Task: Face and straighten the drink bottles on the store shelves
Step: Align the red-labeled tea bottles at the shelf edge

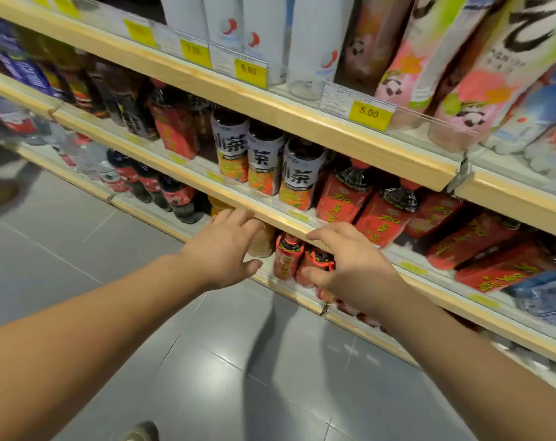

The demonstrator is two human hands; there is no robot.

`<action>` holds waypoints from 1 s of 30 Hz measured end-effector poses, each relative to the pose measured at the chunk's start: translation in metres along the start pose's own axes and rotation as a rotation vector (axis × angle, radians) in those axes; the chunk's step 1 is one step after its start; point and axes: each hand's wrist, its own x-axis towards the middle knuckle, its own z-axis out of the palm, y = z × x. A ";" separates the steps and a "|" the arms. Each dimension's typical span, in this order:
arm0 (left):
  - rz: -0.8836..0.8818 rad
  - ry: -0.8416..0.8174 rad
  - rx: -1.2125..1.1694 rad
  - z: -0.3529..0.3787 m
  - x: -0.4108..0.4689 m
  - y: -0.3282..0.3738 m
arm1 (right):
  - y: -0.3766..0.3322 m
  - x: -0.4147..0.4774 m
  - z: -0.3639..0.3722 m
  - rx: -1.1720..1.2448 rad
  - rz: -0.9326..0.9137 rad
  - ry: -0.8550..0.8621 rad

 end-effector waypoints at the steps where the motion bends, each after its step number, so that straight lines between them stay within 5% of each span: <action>1: -0.018 0.004 -0.007 -0.002 -0.007 -0.015 | -0.013 0.006 0.005 -0.006 -0.006 -0.009; 18: -0.176 0.034 -0.041 -0.092 -0.124 -0.291 | -0.287 0.112 0.062 -0.144 -0.107 0.021; 30: -0.204 0.023 -0.039 -0.106 -0.128 -0.369 | -0.355 0.169 0.080 -0.153 -0.106 -0.014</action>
